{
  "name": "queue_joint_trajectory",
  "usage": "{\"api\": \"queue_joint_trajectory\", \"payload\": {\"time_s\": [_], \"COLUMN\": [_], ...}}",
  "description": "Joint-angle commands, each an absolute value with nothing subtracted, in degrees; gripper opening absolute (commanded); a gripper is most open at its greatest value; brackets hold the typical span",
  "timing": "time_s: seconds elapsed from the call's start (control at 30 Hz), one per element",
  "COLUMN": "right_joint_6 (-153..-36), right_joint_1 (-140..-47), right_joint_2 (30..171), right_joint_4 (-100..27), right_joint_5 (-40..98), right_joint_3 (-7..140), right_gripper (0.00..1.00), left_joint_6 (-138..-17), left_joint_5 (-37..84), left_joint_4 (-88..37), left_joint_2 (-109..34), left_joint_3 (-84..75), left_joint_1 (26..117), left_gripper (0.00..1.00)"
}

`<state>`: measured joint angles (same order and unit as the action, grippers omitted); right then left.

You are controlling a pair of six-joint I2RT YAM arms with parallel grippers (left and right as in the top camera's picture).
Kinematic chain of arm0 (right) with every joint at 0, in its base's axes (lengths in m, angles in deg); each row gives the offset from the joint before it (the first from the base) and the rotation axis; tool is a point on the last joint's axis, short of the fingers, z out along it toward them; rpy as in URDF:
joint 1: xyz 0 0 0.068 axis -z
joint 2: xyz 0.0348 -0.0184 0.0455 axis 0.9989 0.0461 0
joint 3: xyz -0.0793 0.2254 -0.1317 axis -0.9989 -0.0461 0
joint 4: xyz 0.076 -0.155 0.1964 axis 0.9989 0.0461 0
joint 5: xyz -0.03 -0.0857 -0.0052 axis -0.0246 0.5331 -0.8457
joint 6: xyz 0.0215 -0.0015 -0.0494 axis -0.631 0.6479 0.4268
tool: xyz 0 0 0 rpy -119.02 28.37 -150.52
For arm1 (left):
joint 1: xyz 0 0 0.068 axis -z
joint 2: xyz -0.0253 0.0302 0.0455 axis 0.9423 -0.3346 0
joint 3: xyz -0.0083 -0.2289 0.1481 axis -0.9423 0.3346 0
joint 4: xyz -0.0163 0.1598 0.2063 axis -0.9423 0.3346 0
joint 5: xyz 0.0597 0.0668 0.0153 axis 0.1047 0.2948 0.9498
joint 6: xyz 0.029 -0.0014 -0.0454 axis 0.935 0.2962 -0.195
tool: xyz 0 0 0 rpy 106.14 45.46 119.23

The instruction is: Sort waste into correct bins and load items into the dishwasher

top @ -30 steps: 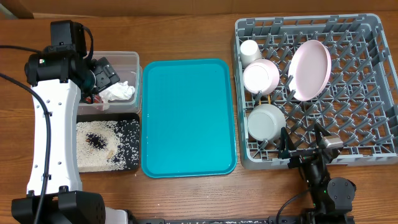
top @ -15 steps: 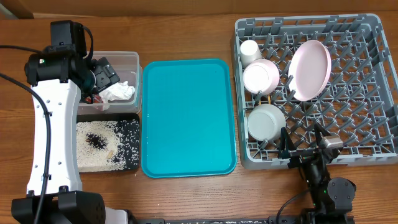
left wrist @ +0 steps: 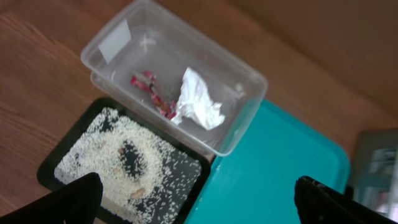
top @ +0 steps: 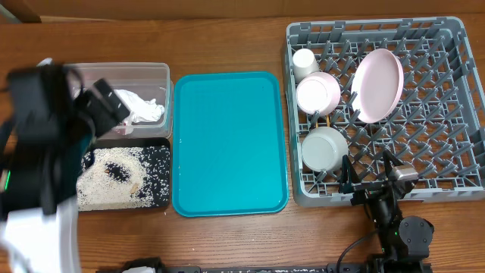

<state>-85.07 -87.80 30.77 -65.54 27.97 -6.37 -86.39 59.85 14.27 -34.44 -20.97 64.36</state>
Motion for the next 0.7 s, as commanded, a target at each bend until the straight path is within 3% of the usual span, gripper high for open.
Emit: {"api": "queue_joint_trajectory", "payload": {"time_s": [0.0, 0.47, 0.67], "right_joint_6": [-85.49, -85.51, -85.51], "right_joint_1": [-87.61, -87.61, -87.61], "right_joint_2": [30.09, 30.09, 30.09], "right_joint_4": [-65.78, -65.78, -65.78], "right_joint_5": [28.49, 28.49, 28.49], "right_joint_3": [-6.99, -6.99, -6.99], "right_gripper": [1.0, 1.0, 1.0], "left_joint_6": [-85.93, -86.82, -88.33], "left_joint_5": [58.91, 54.38, 52.04], "left_joint_4": [14.32, 13.2, -0.7], "left_joint_2": [-26.77, 3.11, 12.05], "left_joint_3": [-16.84, 11.82, 25.87], "left_joint_1": [64.65, 64.45, 64.45], "left_gripper": [1.0, 1.0, 1.0]}}
